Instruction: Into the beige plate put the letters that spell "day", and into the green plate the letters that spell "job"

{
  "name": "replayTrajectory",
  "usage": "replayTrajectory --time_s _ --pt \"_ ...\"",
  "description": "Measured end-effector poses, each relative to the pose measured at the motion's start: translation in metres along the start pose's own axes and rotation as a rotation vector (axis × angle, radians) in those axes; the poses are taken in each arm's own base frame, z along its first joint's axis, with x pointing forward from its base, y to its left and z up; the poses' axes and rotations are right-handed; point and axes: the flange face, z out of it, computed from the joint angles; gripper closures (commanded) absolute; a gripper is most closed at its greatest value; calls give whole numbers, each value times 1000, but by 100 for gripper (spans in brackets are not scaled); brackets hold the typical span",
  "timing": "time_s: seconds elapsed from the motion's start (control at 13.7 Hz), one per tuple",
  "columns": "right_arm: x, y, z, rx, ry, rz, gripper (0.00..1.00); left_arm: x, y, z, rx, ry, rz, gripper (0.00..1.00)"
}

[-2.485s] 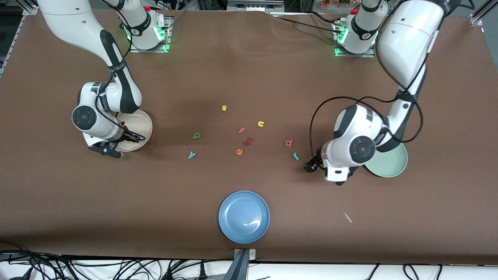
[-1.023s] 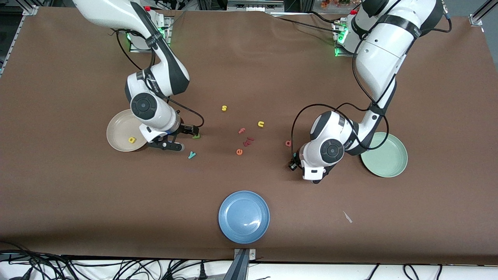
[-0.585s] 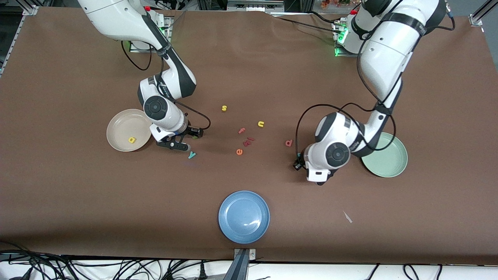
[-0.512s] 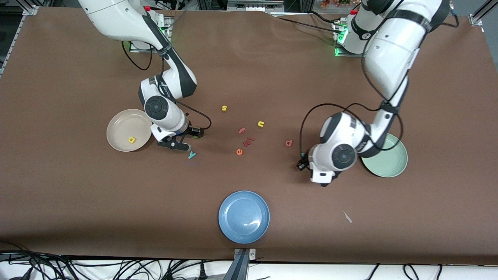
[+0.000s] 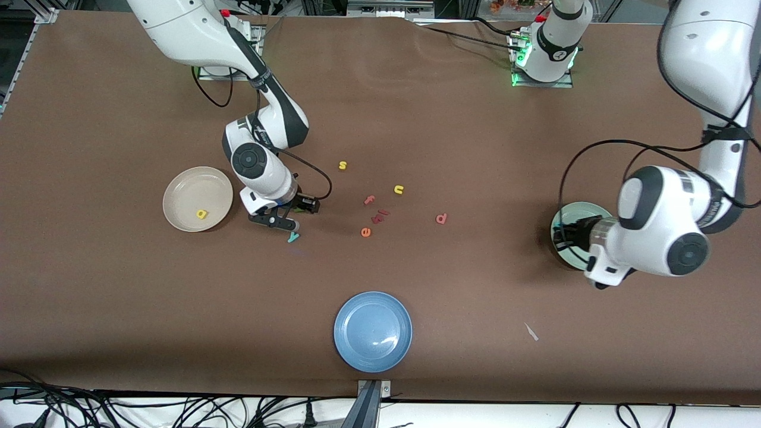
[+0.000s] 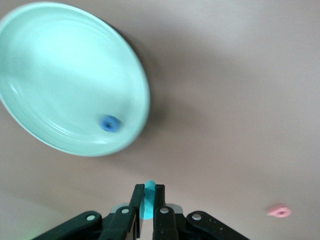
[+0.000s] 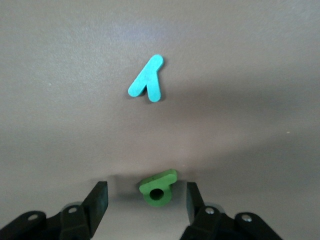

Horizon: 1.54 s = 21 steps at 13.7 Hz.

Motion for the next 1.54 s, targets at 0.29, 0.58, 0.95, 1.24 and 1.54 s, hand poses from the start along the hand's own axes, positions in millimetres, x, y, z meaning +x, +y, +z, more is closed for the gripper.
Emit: replayTrajectory --time_s 0.29,0.58,0.95,1.24,1.54 --pt "0 2 6 -6 -5 3 63 33 -68 35 96 -27 68 100" --pt "2 1 -2 1 5 4 80 47 -80 86 82 -51 75 61" --pt "10 10 -5 -16 1 8 80 46 -80 88 71 -44 76 0" --pt "43 52 -49 -77 -20 -60 80 -7 -10 31 44 12 98 0" --pt "83 139 -74 -143 -58 -141 79 -88 105 20 3 72 101 0"
